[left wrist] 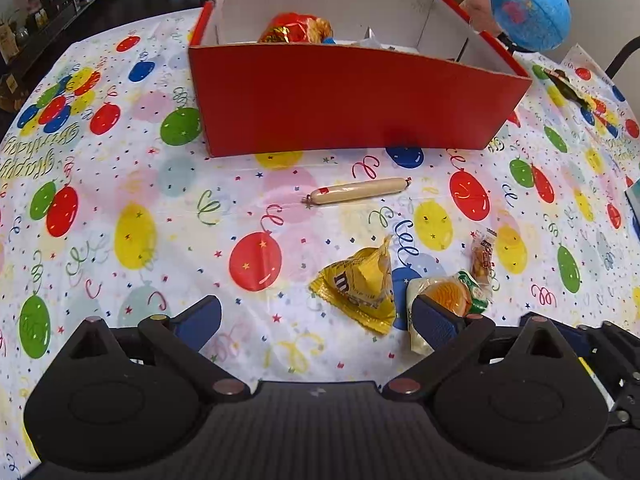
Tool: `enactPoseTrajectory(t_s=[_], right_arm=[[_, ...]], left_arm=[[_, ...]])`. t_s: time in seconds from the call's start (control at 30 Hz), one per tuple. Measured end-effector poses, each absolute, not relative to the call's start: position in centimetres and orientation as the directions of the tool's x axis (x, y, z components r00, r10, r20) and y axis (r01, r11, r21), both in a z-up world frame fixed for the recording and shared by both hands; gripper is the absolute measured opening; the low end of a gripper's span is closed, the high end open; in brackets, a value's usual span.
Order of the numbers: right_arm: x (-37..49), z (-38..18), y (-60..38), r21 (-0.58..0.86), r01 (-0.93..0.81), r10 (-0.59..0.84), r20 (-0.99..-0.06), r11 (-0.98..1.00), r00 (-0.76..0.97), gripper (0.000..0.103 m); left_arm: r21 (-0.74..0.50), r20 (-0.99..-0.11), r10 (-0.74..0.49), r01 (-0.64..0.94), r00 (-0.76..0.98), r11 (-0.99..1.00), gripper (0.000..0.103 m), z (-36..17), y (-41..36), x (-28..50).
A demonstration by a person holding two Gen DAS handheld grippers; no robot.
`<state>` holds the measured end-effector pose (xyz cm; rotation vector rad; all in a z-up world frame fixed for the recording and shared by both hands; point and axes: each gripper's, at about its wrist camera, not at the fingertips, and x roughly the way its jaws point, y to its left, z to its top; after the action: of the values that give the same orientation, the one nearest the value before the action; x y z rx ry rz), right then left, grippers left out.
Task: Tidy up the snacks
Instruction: 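Withdraw both tools from the red box back toward the snack pile, then grasp the yellow M&M bag with left gripper while right gripper grasps green bread packet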
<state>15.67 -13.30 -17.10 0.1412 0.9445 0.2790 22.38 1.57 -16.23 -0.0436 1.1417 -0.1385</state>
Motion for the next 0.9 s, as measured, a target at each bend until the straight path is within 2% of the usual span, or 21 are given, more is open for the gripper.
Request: enactPoseTrajectory(t_s=[0.2, 0.37, 0.43, 0.57, 0.6, 0.73, 0.87, 0.9], right_arm=[[17.1, -18.2, -12.7, 0.266, -0.208, 0.337, -0.782, 0.941, 0.524, 0.073], [18.2, -18.7, -12.3, 0.293, -0.224, 0.368, -0.781, 0.929, 0.504, 0.059], [18.5, -18.9, -12.3, 0.297, -0.221, 0.370, -0.781, 0.929, 0.503, 0.059], [19.0, -19.3, -12.2, 0.299, -0.220, 0.370, -0.788, 0.929, 0.493, 0.051], [19.1, -19.4, -12.2, 0.299, -0.218, 0.369, -0.789, 0.929, 0.491, 0.050], [19.1, -19.5, -12.4, 0.294, -0.205, 0.358, -0.790, 0.933, 0.497, 0.038], [19.0, -19.5, -12.7, 0.300, -0.191, 0.356, -0.789, 0.935, 0.501, 0.037], [18.9, -19.5, -12.7, 0.299, -0.190, 0.354, -0.789, 0.935, 0.502, 0.037]], left_arm=[[-0.092, -0.909, -0.133, 0.120, 0.396, 0.988, 0.101, -17.0, 0.5, 23.5], [-0.114, -0.913, -0.149, 0.114, 0.379, 0.987, 0.100, -17.6, 0.6, 24.1], [-0.128, -0.914, -0.161, 0.113, 0.373, 0.985, 0.093, -17.7, 0.6, 24.2], [-0.125, -0.915, -0.158, 0.111, 0.371, 0.986, 0.070, -18.0, 0.5, 24.3], [-0.129, -0.915, -0.162, 0.113, 0.370, 0.985, 0.069, -18.0, 0.4, 24.3], [-0.141, -0.911, -0.177, 0.122, 0.372, 0.983, 0.053, -17.9, 0.2, 24.3], [-0.146, -0.908, -0.179, 0.114, 0.379, 0.983, 0.034, -17.7, 0.3, 24.3], [-0.146, -0.908, -0.177, 0.110, 0.381, 0.983, 0.033, -17.6, 0.4, 24.2]])
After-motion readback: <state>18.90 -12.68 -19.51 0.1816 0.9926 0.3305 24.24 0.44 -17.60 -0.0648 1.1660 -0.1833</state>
